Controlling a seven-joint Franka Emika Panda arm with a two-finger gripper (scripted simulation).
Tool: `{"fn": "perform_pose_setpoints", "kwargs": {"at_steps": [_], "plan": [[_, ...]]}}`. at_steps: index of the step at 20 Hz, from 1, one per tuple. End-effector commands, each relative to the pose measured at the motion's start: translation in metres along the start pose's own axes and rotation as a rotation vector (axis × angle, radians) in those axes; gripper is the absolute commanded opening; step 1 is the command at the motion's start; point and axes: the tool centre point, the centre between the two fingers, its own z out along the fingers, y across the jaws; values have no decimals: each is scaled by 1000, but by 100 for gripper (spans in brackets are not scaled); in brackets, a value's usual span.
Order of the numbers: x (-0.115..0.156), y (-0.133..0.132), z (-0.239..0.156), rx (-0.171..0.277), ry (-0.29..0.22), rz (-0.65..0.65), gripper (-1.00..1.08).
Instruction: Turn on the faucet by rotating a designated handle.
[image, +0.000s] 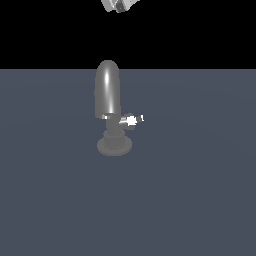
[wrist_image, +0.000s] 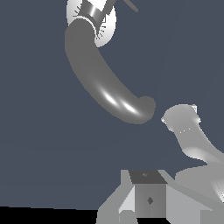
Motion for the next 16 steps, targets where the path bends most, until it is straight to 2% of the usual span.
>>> {"fn": "perform_pose_setpoints", "kwargs": {"at_steps": [1, 16], "plan": [[15, -5, 0, 18, -53, 44, -100], [113, -23, 19, 138, -397, 330, -100]]}}
